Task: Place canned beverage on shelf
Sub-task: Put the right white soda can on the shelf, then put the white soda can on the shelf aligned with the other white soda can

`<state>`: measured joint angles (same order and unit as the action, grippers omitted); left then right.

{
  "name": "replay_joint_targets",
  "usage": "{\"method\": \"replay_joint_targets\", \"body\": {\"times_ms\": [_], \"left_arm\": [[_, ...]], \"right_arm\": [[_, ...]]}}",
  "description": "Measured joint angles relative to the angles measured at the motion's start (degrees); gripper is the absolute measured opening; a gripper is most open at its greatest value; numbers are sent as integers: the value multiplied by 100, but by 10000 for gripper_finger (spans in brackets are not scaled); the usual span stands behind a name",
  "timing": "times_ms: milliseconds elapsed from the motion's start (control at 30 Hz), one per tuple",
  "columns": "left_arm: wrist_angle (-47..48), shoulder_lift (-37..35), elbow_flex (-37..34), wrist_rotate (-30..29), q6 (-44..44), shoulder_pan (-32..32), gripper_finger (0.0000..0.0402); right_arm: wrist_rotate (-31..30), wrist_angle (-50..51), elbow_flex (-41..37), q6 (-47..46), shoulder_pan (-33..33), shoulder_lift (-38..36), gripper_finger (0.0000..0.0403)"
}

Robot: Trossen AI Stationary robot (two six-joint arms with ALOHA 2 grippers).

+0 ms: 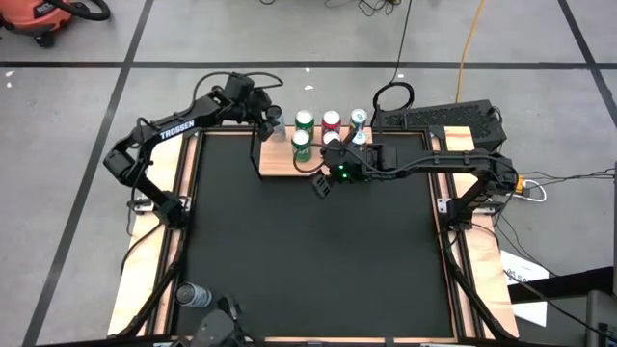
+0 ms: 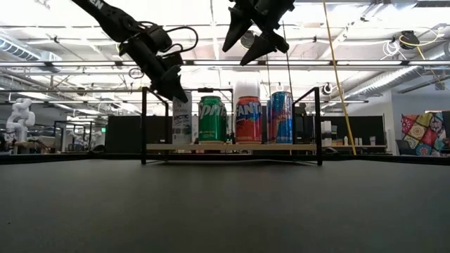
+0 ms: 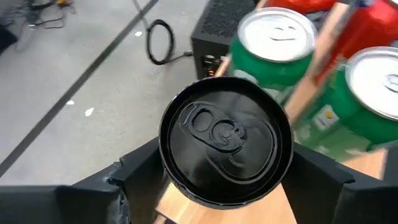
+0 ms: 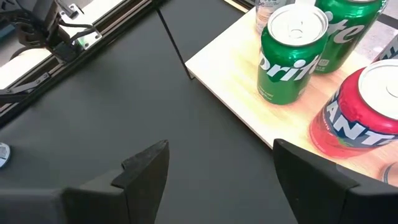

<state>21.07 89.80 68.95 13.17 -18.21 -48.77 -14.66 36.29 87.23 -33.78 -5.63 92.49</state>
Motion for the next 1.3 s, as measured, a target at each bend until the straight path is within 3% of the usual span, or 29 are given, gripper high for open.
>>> {"method": "replay_joint_targets", "body": {"times_ms": [267,400,633,800,900,1067,1300], "left_arm": [[-53,-2,127,-160,262,-4,346],[337,-35,598,-162,282,-2,374],[1694,-385,1702,-231,269,64,383],[2370,-1145,1803,-899,595,434,383],[2787,-1689,1803,-1134,1095,831,383],[3445,-2507,1597,-1634,2170,1901,383],[4652,-3280,799,-2810,4726,4246,383]], "right_arm": [[0,-1,0,-1,-2,2,272],[0,-1,-1,0,-1,2,272],[-1,-1,0,11,24,0,272],[-417,-352,-1,432,298,-10,266],[-339,-646,-1,673,433,-20,254],[291,-1036,-1,909,641,4,233],[434,-1283,-1,962,1194,52,209]]}}
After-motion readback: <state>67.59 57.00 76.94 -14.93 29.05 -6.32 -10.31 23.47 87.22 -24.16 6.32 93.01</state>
